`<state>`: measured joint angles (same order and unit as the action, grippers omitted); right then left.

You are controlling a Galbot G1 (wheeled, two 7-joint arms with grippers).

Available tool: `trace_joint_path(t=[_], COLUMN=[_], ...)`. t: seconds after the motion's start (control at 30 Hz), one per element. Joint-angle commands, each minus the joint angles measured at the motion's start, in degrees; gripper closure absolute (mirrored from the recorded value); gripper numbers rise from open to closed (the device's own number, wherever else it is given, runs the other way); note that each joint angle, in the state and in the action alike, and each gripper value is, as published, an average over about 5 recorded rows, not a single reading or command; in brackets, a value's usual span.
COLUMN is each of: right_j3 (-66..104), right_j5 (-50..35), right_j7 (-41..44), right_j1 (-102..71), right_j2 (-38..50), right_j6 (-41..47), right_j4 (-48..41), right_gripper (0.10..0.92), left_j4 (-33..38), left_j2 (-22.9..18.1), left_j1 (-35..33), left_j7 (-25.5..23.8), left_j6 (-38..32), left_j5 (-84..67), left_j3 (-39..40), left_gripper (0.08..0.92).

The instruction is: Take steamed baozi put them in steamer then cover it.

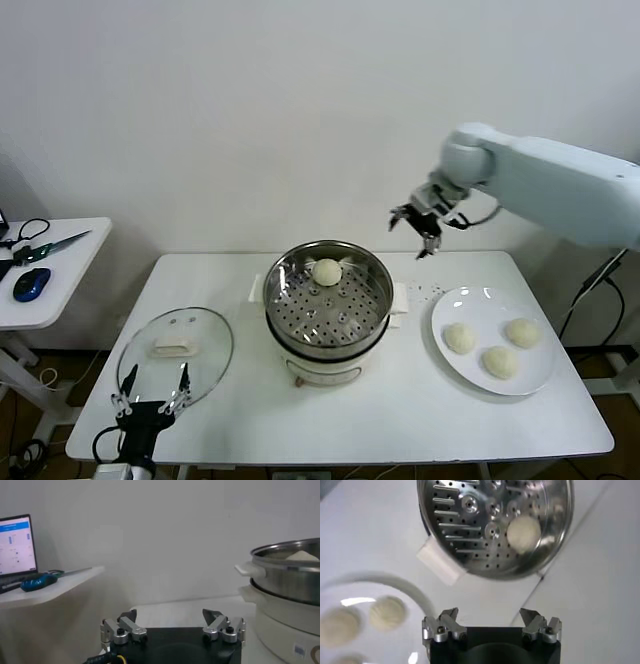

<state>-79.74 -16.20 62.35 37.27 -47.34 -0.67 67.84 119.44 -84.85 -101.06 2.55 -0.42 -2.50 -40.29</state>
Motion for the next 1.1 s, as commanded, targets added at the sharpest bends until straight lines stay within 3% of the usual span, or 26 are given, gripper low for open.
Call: trace_joint_path(t=[0.03,0.37,1.1], right_j3=[2.1,15.6,19.2], right_j5=[-5.1,6.3,9.6], right_j7=[-0.1,0.9,1.5], right_j1=[-10.8,-26.9,-32.0], right_j2=[8.7,7.0,1.1], right_j6=[9.0,7.3,6.4], right_j4=[-4.6,-10.2,-15.5], right_gripper=[0.203,0.203,0.203], left_j4=[0.3,-0.5,-1.7], left_j2=[-0.2,-1.0,-1.8], left_j1=[-0.2,-0.4,-1.3], left_j7=[0.0,0.1,0.4], left_j6=[0.1,0.0,-0.5], left_j5=[0.0,0.2,0.6], left_j3=[-0.1,-0.4,-0.5], left_gripper=[0.177,0.177,0.177])
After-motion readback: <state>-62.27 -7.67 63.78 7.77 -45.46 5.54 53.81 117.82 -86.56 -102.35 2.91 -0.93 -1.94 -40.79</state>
